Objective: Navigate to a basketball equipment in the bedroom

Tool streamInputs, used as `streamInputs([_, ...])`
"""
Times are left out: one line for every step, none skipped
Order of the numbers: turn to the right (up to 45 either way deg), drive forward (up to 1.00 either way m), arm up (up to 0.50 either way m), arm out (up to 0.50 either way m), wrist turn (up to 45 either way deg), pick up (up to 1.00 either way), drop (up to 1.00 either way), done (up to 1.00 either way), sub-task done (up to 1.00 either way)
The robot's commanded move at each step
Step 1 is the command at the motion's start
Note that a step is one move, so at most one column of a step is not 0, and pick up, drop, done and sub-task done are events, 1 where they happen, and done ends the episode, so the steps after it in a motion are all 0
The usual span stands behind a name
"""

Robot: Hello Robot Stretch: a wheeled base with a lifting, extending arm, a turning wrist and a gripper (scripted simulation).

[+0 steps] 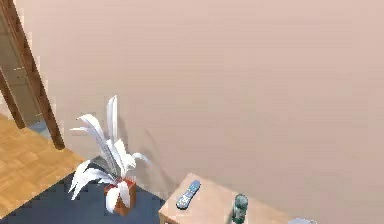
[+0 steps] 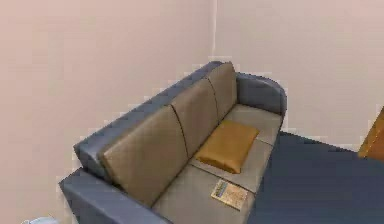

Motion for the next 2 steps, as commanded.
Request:
streamInputs([-45.0, 0.0, 0.0, 0.0, 0.0, 0.0, 0.0, 0.0, 0.0])
streamInputs([-45.0, 0.0, 0.0, 0.0, 0.0, 0.0, 0.0, 0.0, 0.0])
